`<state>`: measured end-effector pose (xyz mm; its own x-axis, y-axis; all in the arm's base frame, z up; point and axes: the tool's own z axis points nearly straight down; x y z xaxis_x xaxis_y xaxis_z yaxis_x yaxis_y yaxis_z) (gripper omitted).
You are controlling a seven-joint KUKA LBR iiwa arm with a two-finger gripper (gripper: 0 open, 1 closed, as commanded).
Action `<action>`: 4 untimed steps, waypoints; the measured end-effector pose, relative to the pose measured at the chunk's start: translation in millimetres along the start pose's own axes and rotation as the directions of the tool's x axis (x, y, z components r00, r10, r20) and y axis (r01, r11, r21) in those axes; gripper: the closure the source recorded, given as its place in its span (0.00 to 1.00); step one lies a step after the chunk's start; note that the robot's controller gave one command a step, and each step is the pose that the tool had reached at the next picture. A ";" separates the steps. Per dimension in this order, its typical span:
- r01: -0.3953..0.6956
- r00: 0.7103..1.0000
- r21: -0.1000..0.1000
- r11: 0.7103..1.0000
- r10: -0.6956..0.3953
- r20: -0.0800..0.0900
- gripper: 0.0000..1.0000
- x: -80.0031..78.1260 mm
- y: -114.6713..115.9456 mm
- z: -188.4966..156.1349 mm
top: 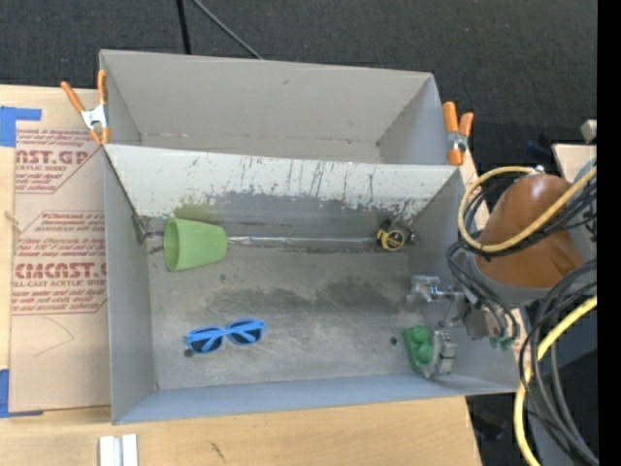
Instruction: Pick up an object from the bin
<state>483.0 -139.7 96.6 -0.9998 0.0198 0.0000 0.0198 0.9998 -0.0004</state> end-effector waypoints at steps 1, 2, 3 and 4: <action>0.000 1.000 0.000 1.000 0.000 0.000 1.00 0.0 0.0 0.0; 0.000 1.000 0.000 1.000 0.000 0.000 0.00 0.0 -0.1 0.0; 0.000 1.000 0.000 1.000 0.000 0.000 1.00 0.0 0.0 0.0; 0.000 1.000 0.000 1.000 0.000 0.000 0.00 0.0 0.0 0.0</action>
Offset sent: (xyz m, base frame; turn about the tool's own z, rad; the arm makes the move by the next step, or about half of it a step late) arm 0.0000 0.0000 0.0000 0.0000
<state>483.0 -139.8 96.6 -0.9998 0.0201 0.0000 0.0201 0.9998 -0.0004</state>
